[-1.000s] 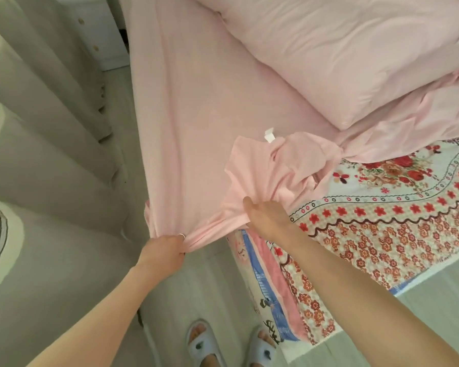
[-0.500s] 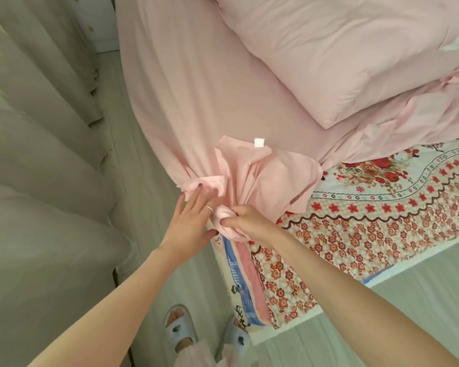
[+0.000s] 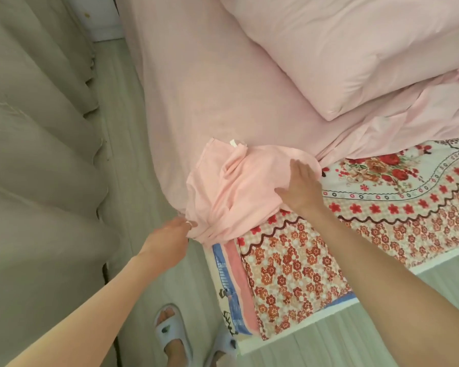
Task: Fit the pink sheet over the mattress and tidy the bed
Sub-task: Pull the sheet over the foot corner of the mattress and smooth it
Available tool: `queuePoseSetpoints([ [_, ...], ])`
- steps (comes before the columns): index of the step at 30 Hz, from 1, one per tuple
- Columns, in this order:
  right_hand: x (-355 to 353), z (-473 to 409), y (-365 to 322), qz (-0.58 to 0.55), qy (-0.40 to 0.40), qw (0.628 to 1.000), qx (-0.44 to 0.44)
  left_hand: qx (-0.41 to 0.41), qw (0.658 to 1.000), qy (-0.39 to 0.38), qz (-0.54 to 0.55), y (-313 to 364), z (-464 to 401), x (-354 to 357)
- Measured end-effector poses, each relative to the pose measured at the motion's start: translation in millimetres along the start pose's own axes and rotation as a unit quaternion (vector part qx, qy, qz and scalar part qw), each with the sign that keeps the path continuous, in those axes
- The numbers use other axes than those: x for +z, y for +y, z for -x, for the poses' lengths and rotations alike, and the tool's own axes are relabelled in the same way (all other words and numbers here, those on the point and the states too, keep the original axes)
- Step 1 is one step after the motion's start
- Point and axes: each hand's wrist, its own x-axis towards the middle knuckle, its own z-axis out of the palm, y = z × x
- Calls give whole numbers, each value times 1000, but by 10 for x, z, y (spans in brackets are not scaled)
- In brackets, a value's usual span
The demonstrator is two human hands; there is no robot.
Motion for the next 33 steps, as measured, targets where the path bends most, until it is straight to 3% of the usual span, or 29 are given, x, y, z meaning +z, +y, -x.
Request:
queuePoseSetpoints([
  [4, 36, -439, 210, 20, 5, 1000, 13, 40, 998, 42, 35, 303, -214, 133],
  [7, 111, -678, 282, 3, -39, 998, 40, 55, 997, 34, 36, 423, -224, 315],
  [10, 157, -772, 265, -116, -74, 987, 79, 57, 996, 54, 29, 512, -222, 370],
  [12, 161, -622, 118, -199, -75, 977, 33, 57, 995, 84, 14, 583, -213, 276],
  [14, 105, -323, -48, -197, -106, 973, -55, 43, 991, 121, 25, 697, -187, 116],
  [18, -127, 310, -295, -168, -247, 935, -192, 61, 986, 134, -83, 924, -158, -176],
  [21, -347, 728, -320, -182, -319, 906, -212, 113, 968, 105, -197, 1037, -59, -223],
  [24, -517, 1038, -196, -190, -329, 903, -200, 164, 957, 53, -234, 1079, 126, -139],
  [26, -541, 1179, -25, -157, -320, 914, -192, 176, 966, 10, -189, 1071, 289, -67],
  [29, -428, 1343, 225, -19, -311, 938, -154, 142, 989, -25, 6, 1064, 598, 0],
  [33, -254, 1585, 316, 152, -253, 935, -197, 97, 970, -37, 222, 1038, 961, 102],
])
